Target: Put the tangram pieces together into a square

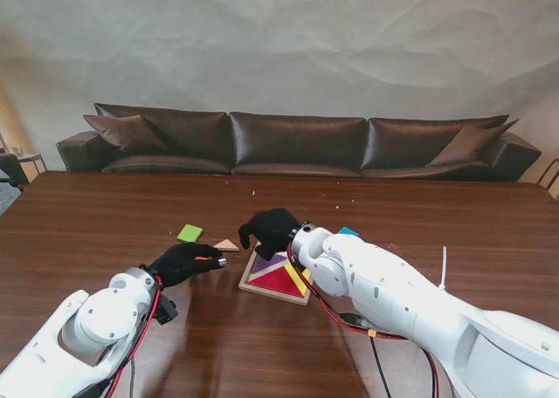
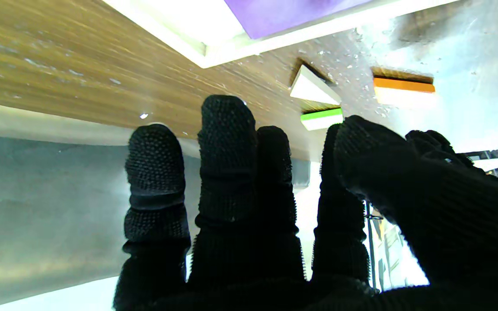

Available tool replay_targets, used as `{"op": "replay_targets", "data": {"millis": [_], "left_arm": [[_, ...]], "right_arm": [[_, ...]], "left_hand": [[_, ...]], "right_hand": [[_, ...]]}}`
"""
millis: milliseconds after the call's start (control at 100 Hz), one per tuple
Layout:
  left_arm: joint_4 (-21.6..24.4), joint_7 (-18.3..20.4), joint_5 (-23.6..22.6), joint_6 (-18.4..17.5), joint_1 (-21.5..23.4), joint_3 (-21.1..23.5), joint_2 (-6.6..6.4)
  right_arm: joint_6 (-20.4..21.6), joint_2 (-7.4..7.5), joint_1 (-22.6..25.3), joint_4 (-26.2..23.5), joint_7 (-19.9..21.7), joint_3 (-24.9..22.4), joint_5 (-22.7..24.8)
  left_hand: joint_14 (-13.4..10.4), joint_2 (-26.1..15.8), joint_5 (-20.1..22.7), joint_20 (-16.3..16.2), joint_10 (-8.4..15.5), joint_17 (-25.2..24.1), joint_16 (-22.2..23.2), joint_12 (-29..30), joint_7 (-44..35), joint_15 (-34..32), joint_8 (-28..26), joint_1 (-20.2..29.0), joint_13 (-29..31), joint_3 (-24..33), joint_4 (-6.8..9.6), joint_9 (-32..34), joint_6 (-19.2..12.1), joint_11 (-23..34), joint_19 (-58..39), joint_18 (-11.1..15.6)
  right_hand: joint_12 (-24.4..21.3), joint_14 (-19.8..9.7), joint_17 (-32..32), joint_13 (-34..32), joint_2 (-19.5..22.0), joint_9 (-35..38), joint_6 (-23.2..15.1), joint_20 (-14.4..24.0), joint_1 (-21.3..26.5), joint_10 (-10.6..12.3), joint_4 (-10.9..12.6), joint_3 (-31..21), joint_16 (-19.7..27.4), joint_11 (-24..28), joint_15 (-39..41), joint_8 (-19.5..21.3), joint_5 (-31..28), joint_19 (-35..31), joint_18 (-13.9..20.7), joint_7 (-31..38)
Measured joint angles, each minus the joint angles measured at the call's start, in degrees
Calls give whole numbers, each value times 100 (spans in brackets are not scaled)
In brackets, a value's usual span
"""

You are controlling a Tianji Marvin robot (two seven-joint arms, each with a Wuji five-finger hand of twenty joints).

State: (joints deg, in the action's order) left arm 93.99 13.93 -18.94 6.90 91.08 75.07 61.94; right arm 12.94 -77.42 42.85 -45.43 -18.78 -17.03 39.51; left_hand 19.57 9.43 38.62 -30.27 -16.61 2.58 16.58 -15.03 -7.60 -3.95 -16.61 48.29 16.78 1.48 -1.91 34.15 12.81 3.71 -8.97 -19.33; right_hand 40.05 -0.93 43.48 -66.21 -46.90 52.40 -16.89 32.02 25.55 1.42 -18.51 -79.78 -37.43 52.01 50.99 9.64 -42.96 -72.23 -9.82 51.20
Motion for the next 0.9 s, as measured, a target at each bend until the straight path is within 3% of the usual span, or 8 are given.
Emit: {"op": "replay_targets", "data": {"millis": [150,340,660,900], "left_arm": [[38,45,-32,1,5,9,-15],[49,73,-49,-3,-12,7,-25],[31,81,-44,5,-54,-36,-30],[22,77,-27,4,-67,-52,-29]], "right_arm": [[-39,288,207,-383,177,-164,99],[-79,500,374,-652,493,-319,113],[-65,580,496,-697,504,-364,112],[-98,524,401,-492,511,-109,122]], "left_hand": [[0,0,0,0,0,0,0,0,0,0,0,0,0,0,0,0,0,0,0,0],[0,0,0,0,0,0,0,0,0,0,0,0,0,0,0,0,0,0,0,0],[0,0,0,0,0,1,0,0,0,0,0,0,0,0,0,0,1,0,0,0],[0,0,0,0,0,1,0,0,0,0,0,0,0,0,0,0,0,0,0,0]], "right_hand": [[698,-147,2,-300,147,205,-153,211,196,165,-52,0,-335,380,719,-157,-238,-164,0,17],[1066,-240,3,-361,216,341,-218,382,218,227,-108,0,-557,540,1267,-260,-308,-311,-1,-92],[1271,-257,2,-361,286,341,-301,508,282,228,-163,0,-616,541,1434,-348,-447,-377,-1,-259],[1343,-326,3,-361,550,318,-301,529,280,288,-166,9,-617,596,1498,-325,-420,-382,0,-669]]}}
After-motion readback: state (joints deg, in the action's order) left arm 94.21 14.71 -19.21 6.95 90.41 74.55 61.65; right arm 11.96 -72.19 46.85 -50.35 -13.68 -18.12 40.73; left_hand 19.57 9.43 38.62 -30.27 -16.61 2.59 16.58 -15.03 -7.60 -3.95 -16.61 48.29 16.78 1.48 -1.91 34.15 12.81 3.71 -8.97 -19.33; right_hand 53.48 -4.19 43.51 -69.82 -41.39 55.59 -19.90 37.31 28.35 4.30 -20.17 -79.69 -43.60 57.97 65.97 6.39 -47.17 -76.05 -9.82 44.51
